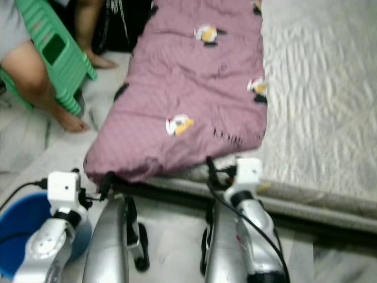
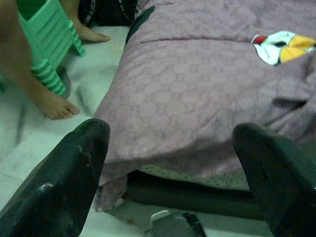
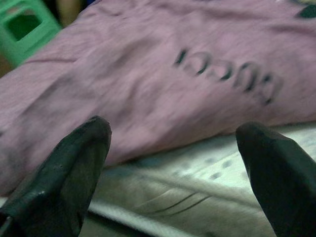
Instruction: Clean up the room
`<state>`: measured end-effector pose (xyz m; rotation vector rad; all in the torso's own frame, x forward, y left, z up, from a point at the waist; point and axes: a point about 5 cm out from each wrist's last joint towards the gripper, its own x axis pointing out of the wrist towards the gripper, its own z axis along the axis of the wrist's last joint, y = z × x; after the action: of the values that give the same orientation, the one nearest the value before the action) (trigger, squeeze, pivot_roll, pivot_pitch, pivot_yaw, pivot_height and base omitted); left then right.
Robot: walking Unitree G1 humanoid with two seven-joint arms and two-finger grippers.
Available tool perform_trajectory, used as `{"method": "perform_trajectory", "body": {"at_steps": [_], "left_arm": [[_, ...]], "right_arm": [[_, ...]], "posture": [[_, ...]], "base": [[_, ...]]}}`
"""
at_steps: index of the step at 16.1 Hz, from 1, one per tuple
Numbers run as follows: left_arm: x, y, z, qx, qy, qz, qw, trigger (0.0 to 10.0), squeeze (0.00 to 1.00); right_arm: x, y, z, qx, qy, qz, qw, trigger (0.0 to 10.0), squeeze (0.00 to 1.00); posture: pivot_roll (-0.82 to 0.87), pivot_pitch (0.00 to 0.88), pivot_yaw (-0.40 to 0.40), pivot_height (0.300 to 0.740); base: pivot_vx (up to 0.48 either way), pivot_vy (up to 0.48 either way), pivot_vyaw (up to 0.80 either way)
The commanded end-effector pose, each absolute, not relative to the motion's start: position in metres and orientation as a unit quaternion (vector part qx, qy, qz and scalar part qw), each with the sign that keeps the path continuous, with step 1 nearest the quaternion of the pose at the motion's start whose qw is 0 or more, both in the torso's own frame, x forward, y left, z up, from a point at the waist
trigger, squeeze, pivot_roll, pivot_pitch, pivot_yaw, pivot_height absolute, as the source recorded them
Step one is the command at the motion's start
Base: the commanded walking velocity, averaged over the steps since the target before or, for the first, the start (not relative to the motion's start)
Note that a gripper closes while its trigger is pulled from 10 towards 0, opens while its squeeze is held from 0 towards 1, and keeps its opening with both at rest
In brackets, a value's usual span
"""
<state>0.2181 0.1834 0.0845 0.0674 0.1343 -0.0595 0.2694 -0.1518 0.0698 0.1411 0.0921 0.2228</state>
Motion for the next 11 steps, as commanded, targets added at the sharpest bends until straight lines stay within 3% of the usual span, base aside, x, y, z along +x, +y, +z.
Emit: {"method": "perform_trajectory", "body": {"at_steps": [1, 5, 11], "left_arm": [[0.214, 0.194, 0.089, 0.049, 0.066, -0.009, 0.997, 10.0, 0.0], [0.187, 0.234, 0.086, 0.069, 0.115, 0.047, 0.99, 10.0, 0.0], [0.197, 0.217, 0.096, 0.064, 0.092, 0.028, 0.993, 10.0, 0.0]], "right_arm": [[0.27, -0.145, 0.07, 0.076, 0.041, 0.132, 0.987, 10.0, 0.0], [0.298, -0.117, 0.091, 0.085, -0.002, 0.193, 0.978, 10.0, 0.0], [0.33, -0.073, 0.141, 0.132, -0.073, 0.253, 0.956, 10.0, 0.0]], "posture": [[0.09, 0.336, 0.046, 0.569], [0.17, 0.389, 0.049, 0.569], [0.19, 0.357, 0.036, 0.569]], "base": [[0.0, 0.0, 0.0], [0.0, 0.0, 0.0], [0.0, 0.0, 0.0]]}}
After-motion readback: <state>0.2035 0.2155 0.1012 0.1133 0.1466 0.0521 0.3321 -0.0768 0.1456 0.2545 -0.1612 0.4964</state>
